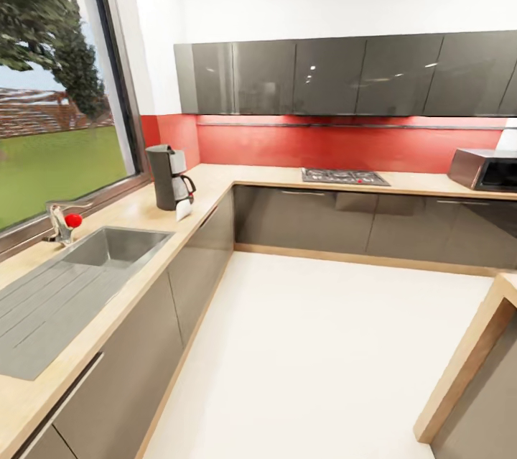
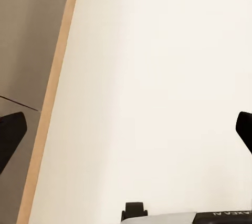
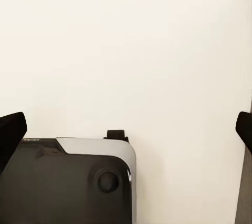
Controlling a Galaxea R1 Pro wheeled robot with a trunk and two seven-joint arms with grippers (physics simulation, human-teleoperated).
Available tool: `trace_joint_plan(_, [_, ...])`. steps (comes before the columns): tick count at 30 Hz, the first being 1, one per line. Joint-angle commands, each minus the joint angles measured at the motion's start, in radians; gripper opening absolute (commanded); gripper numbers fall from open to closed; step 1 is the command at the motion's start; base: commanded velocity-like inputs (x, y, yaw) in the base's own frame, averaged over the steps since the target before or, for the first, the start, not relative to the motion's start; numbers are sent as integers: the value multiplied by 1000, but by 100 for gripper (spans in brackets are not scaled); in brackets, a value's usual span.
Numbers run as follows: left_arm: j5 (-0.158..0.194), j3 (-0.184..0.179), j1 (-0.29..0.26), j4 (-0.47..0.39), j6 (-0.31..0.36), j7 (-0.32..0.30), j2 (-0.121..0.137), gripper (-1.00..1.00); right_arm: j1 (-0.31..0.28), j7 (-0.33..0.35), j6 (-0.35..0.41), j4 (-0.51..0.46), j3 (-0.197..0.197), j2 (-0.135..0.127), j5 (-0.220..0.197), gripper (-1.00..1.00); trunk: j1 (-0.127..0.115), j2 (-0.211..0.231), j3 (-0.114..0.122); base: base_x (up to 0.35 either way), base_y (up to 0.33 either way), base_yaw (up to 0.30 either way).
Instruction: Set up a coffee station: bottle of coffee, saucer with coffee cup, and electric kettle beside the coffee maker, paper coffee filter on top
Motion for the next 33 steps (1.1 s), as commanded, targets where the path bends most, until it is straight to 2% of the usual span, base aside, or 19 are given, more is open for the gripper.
trace_joint_plan(1, [-1, -2, 0, 1, -3, -1, 0, 100, 0, -1, -3, 1, 0, 0, 0, 100, 1, -1, -1, 337, 0, 0])
trace_joint_plan(24, [-1, -2, 0, 1, -3, -1, 1, 100, 0, 0, -3, 3, 0, 0, 3, 100, 1, -1, -1, 337, -2, 0])
trace_joint_plan(33, [-1, -2, 0, 2, -3, -1, 0, 100, 0, -1, -3, 3, 0, 0, 3, 100, 1, -1, -1, 306, -161, 0])
